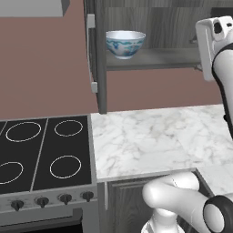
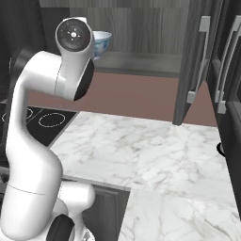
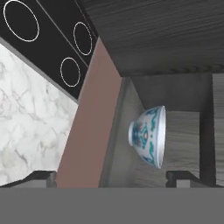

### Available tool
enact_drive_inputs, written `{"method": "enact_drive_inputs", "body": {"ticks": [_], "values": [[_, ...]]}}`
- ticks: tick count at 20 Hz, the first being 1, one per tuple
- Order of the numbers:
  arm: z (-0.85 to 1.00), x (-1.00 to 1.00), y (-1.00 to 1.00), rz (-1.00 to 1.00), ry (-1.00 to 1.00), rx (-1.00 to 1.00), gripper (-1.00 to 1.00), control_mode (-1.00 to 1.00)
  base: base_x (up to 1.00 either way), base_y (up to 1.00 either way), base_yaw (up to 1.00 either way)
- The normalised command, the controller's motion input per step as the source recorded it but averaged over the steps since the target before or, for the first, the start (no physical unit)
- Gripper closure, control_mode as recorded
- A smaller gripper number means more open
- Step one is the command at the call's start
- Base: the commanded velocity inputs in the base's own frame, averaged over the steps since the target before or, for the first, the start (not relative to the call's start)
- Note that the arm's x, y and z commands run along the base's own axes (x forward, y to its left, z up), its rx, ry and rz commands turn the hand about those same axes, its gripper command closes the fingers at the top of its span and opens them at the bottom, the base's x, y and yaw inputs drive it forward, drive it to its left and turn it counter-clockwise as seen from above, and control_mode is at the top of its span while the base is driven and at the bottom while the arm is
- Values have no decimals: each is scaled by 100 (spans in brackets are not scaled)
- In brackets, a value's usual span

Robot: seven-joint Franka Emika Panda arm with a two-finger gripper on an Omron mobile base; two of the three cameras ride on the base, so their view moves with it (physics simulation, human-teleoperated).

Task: Move the bowls from the cabinet to the plates on the dining table.

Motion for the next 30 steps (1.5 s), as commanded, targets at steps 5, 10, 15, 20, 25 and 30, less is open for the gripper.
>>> {"method": "enact_drive_inputs", "body": {"ticks": [5,10,15,20,25,30], "values": [[-15,30,1,1,0,-2,-100,-100,0,0,0],[-4,19,7,0,-6,0,-100,-100,0,0,0],[0,19,14,0,-9,5,-100,-100,0,0,0],[-3,22,15,0,-8,7,-100,-100,0,0,0],[0,42,10,0,0,2,-100,-100,0,0,0],[0,54,4,4,0,0,-100,-100,0,0,0]]}}
